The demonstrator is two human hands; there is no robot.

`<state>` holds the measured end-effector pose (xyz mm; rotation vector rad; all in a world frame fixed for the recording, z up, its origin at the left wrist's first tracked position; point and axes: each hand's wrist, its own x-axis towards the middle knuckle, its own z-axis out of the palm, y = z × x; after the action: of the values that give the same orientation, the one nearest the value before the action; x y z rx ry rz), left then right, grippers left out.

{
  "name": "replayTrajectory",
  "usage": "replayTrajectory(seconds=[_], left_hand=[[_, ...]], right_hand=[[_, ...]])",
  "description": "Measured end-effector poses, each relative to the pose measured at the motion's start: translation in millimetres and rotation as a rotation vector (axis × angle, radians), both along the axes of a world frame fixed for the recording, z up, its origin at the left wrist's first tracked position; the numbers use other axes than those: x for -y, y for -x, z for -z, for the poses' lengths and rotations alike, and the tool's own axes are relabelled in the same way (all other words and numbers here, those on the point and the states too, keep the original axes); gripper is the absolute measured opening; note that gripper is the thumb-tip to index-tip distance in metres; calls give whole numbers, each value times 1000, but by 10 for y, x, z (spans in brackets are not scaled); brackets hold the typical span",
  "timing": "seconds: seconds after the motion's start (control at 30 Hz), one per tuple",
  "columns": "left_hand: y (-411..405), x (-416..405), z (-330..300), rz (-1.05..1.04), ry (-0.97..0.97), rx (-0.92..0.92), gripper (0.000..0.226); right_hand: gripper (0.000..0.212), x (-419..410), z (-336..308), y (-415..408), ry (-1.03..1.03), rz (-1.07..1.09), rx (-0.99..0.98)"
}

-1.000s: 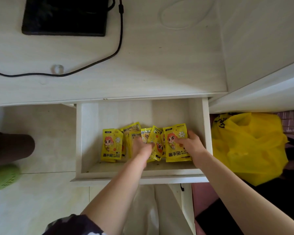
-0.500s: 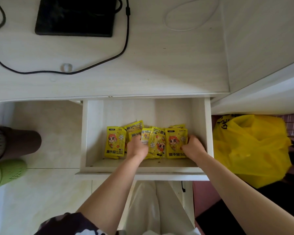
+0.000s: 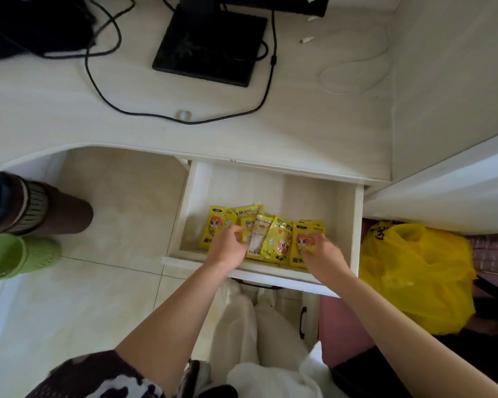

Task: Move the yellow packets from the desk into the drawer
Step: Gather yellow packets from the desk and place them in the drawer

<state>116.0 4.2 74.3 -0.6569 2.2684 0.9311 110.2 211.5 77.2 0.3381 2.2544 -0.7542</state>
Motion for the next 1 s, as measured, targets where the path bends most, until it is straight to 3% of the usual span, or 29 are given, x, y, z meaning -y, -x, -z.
replayTrajectory(seconds=[0.3,0.5,1.0], left_hand=[[-640,571,-359,-21,60,-231,37],[-1180,1135,-517,-84,133,-275,34],[-2389,3263,-711,-326,343,-296,36]], right_hand=[[46,687,-404,-224,-73,-451,-146],[46,1519,-606,-407,-120,-719,-214],[42,3833,-755,-1081,-82,-1058,-343]])
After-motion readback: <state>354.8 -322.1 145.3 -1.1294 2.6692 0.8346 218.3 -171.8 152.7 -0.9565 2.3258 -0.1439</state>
